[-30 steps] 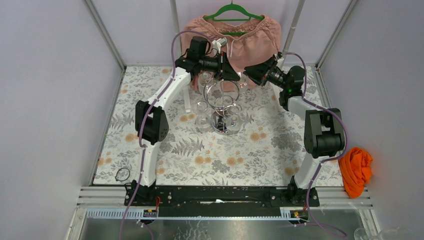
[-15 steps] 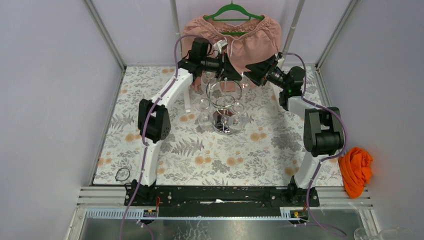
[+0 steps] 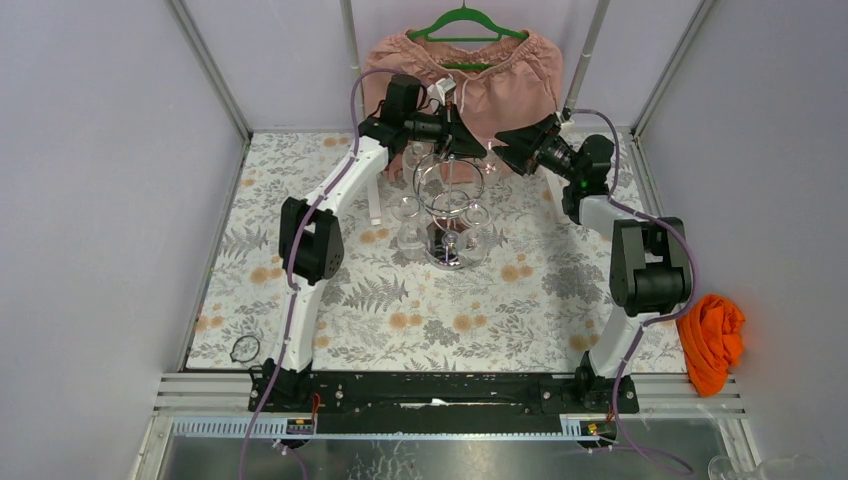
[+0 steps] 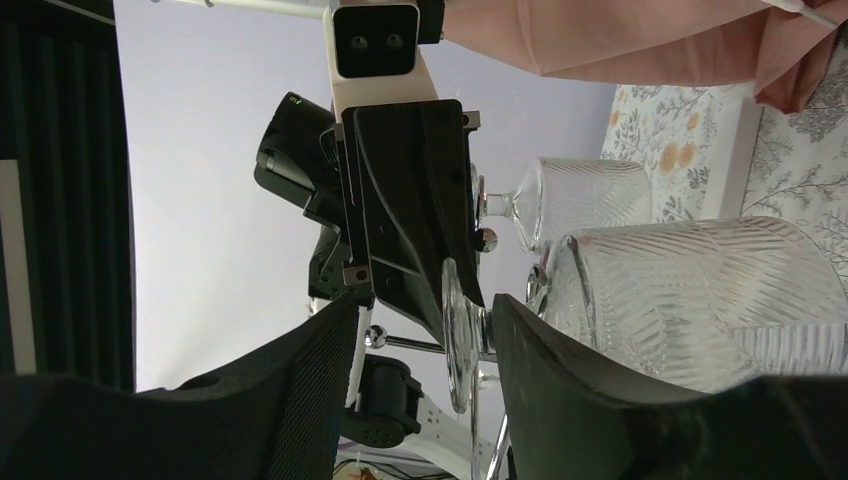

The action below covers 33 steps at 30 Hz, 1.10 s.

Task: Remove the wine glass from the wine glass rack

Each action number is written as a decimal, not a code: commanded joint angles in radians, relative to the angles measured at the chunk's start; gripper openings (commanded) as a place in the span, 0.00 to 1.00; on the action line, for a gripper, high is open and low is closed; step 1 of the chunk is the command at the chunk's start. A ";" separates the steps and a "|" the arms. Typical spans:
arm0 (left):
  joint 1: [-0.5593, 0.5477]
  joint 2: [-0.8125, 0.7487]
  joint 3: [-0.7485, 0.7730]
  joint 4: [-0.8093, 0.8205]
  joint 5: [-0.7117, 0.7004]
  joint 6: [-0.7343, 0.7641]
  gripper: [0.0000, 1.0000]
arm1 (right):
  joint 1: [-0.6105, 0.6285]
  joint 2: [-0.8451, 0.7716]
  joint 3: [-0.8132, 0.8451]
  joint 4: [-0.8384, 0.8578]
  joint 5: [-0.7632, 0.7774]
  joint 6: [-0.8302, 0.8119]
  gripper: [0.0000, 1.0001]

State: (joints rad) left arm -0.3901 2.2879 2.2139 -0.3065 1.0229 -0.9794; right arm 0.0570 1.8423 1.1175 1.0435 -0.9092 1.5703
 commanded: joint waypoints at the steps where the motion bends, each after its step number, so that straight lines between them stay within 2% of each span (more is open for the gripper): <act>1: 0.004 -0.028 0.061 0.081 -0.017 -0.021 0.00 | -0.019 -0.073 -0.010 -0.019 0.006 -0.064 0.60; 12: 0.003 -0.042 0.073 0.091 -0.059 -0.045 0.00 | -0.052 -0.097 -0.061 -0.032 0.039 -0.079 0.60; 23: -0.013 -0.031 0.040 0.154 -0.110 -0.077 0.00 | -0.083 -0.099 -0.098 0.015 0.039 -0.061 0.60; 33: -0.020 -0.014 0.077 0.183 -0.128 -0.098 0.00 | -0.101 -0.090 -0.129 0.075 0.047 -0.022 0.60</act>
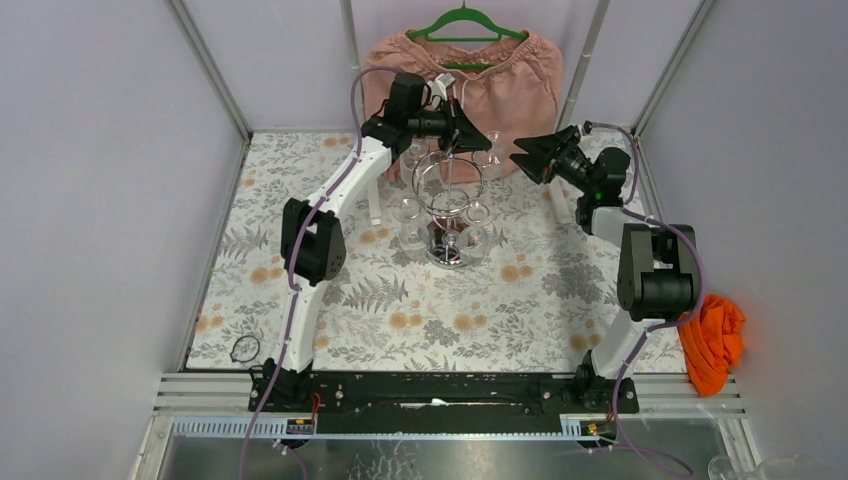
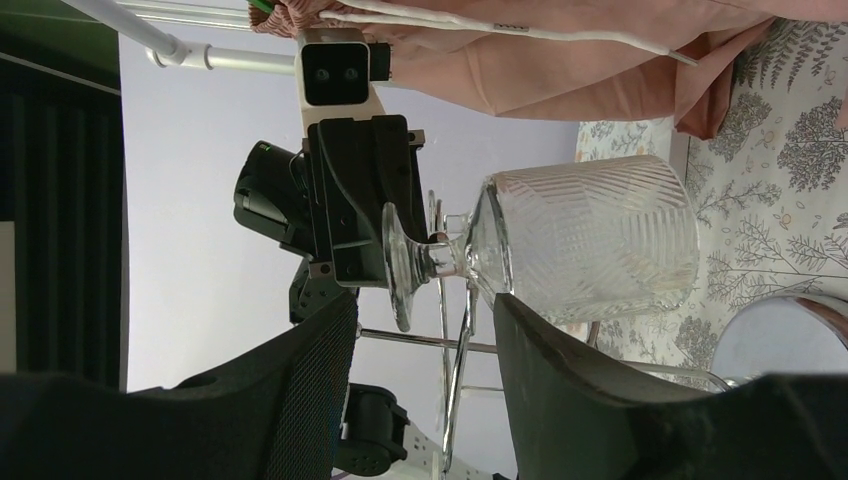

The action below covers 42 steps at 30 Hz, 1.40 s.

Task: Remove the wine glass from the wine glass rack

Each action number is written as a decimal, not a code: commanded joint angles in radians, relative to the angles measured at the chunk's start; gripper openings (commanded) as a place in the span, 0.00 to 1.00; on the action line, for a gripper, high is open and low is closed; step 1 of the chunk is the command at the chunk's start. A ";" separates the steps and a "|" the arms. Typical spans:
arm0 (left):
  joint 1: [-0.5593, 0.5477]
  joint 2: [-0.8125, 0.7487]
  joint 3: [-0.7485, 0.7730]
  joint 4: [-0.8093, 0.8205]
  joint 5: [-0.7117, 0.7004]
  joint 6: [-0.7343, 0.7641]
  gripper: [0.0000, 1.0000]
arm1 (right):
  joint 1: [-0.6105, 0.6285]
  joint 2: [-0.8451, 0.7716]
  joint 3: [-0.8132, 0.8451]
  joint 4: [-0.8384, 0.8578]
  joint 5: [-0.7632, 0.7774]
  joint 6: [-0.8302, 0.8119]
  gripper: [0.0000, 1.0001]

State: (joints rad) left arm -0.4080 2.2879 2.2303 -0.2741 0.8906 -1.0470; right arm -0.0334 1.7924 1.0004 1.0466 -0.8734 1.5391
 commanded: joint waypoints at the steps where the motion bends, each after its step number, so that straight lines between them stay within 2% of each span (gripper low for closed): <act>1: -0.003 -0.019 0.057 0.162 -0.001 -0.033 0.00 | -0.013 -0.042 -0.018 0.074 0.013 0.010 0.60; 9: -0.005 -0.023 0.114 0.239 -0.017 -0.067 0.00 | -0.032 -0.042 -0.065 0.132 0.013 0.038 0.59; 16: -0.005 -0.030 0.096 0.362 -0.026 -0.122 0.00 | -0.039 -0.038 -0.087 0.175 0.010 0.059 0.59; 22: -0.006 -0.053 0.099 0.392 -0.027 -0.117 0.00 | -0.043 -0.037 -0.090 0.183 0.008 0.062 0.59; 27: 0.003 -0.107 0.060 0.452 -0.035 -0.122 0.00 | -0.044 -0.037 -0.102 0.209 0.010 0.070 0.59; 31: 0.006 -0.192 0.046 0.465 -0.036 -0.120 0.00 | -0.053 -0.035 -0.124 0.294 0.013 0.122 0.59; 35: 0.005 -0.321 -0.068 0.574 -0.023 -0.192 0.00 | -0.060 -0.038 -0.140 0.393 0.015 0.193 0.59; 39: -0.003 -0.500 -0.262 0.683 -0.030 -0.244 0.00 | -0.061 -0.073 -0.152 0.451 0.008 0.236 0.59; 42: -0.014 -0.665 -0.414 0.700 -0.049 -0.239 0.00 | -0.061 -0.126 -0.160 0.467 -0.008 0.241 0.59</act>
State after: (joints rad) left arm -0.4080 1.8114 1.9427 0.2371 0.8536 -1.2507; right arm -0.0910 1.7676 0.8425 1.3865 -0.8734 1.7470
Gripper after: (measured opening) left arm 0.127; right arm 0.590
